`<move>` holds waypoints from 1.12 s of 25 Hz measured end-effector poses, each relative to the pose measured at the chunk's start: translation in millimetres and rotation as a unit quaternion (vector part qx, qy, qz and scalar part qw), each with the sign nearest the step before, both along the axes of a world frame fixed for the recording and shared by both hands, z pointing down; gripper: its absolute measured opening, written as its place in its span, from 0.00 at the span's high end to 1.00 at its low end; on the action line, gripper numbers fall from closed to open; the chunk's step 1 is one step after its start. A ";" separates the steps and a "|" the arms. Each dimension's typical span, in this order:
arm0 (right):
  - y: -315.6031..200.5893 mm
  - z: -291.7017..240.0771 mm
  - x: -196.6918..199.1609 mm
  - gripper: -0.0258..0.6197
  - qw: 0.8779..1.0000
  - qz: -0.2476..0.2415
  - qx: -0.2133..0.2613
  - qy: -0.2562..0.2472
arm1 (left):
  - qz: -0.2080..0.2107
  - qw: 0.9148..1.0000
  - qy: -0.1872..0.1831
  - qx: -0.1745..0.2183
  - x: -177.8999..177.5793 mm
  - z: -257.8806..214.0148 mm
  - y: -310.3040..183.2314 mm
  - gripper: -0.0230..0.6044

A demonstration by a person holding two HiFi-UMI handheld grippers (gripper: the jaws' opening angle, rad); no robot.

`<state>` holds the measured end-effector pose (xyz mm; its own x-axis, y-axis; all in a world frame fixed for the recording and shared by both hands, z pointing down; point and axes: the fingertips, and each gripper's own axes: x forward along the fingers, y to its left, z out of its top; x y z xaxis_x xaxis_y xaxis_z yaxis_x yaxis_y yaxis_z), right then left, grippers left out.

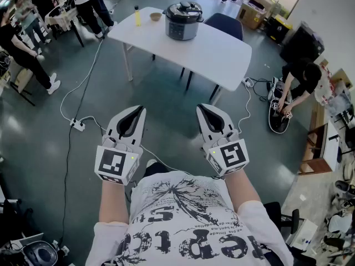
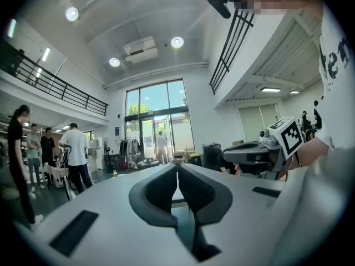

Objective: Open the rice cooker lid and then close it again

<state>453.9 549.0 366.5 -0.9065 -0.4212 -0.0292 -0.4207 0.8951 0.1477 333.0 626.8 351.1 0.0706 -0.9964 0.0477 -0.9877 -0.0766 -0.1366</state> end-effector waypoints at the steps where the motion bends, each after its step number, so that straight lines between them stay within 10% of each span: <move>1: 1.4 0.3 -2.0 0.94 1.000 0.000 0.001 0.001 | 0.001 1.000 -0.002 0.001 -1.6 0.2 1.1 0.93; 15: -14.7 -0.9 -12.7 0.94 0.999 -0.002 -0.029 -0.025 | 0.006 1.000 0.013 0.000 -13.8 0.0 -16.7 0.93; 16: -19.4 -2.5 -15.3 0.84 0.999 -0.005 -0.033 -0.031 | 0.007 1.000 0.013 -0.002 -14.8 0.7 -20.7 0.93; 18: -29.6 -5.7 -25.8 0.17 0.999 -0.014 -0.033 -0.041 | 0.008 1.000 0.011 -0.007 -21.0 1.6 -28.6 0.93; 28: -111.5 4.8 -118.9 0.04 0.999 0.003 -0.035 -0.033 | 0.004 1.000 0.009 -0.018 -115.4 18.3 -102.5 0.93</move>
